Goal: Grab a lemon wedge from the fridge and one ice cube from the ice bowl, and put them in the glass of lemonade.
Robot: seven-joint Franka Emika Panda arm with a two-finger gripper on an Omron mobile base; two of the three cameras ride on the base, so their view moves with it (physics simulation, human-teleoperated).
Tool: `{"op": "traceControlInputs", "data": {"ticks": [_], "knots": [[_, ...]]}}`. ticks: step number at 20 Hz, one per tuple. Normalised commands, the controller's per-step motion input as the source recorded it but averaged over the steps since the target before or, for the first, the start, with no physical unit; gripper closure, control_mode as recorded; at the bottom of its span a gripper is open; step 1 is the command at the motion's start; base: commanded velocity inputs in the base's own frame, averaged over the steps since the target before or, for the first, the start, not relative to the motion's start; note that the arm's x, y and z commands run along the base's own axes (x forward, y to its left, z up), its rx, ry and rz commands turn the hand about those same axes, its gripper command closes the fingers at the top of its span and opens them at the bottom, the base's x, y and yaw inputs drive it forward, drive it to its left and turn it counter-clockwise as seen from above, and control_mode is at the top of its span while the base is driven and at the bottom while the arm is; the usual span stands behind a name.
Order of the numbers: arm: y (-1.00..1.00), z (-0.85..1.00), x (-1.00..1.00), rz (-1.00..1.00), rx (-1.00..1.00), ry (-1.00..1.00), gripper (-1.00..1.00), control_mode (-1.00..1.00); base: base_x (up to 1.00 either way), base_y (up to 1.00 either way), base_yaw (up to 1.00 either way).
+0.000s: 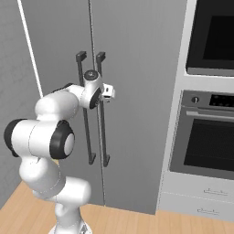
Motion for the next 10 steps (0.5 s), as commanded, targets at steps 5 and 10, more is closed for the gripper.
{"op": "traceControlInputs", "data": {"ticks": [5,10], "knots": [[0.0,-0.3,0.31,0.0,0.0,0.0,-1.0,-1.0,0.0,0.0,0.0],[0.03,-0.12,0.28,0.0,0.0,0.0,1.0,-1.0,0.0,0.0,0.0]]}}
